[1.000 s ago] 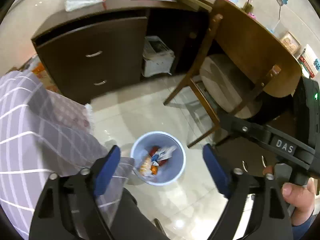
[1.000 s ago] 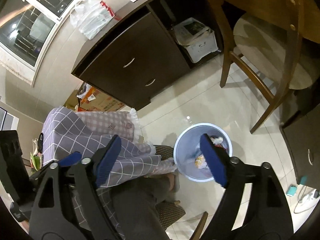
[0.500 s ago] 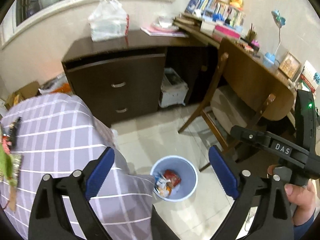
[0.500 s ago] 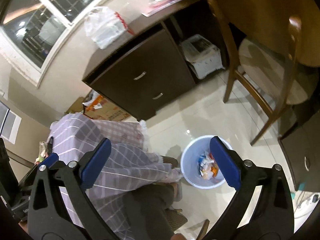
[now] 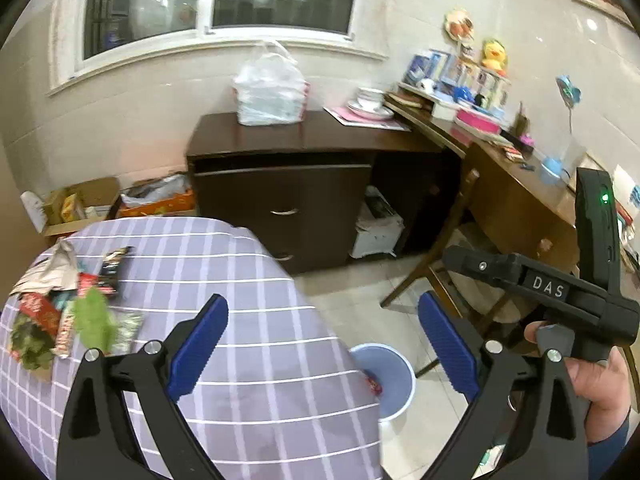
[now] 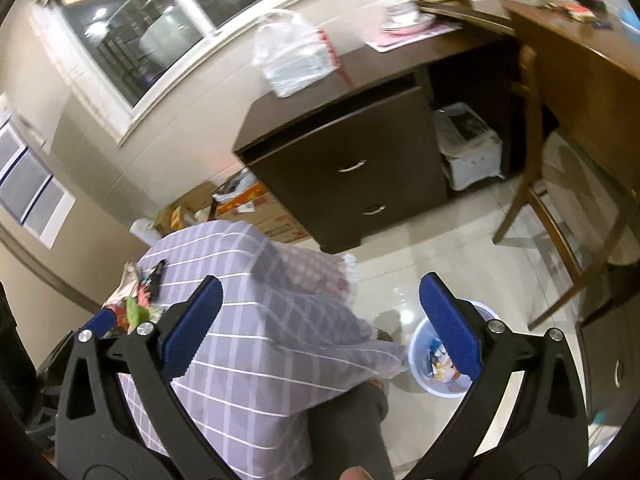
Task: Collect trash
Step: 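Move both tools back over the remaining trash on the table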
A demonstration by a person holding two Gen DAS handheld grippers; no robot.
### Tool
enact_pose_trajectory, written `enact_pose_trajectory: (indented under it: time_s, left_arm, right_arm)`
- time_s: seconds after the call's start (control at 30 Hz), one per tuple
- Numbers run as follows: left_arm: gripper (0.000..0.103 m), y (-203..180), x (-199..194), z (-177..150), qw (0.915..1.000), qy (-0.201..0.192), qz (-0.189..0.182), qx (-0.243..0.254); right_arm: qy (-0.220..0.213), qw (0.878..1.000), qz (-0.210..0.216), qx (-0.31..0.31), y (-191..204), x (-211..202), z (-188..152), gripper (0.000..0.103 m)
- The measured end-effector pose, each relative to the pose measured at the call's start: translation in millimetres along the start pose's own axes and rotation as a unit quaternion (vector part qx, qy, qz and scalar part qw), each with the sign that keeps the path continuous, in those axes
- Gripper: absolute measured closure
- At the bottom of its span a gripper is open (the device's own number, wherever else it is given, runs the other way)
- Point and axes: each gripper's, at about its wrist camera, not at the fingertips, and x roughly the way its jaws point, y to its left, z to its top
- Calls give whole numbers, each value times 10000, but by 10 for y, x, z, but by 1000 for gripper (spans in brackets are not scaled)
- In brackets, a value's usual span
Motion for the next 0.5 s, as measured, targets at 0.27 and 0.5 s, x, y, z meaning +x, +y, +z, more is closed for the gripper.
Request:
enact_pose_trajectory:
  time_s: [0.27,0.5]
  left_arm:
    - [9,546,-325,-73,9983,-204,435,-329]
    - [9,989,-588,-189,9935,-354,887,-624]
  right_arm:
    - [195,9974,324,-611,742,177,-98,6]
    - [331,9921,423,-1132,1331,305,-246,6]
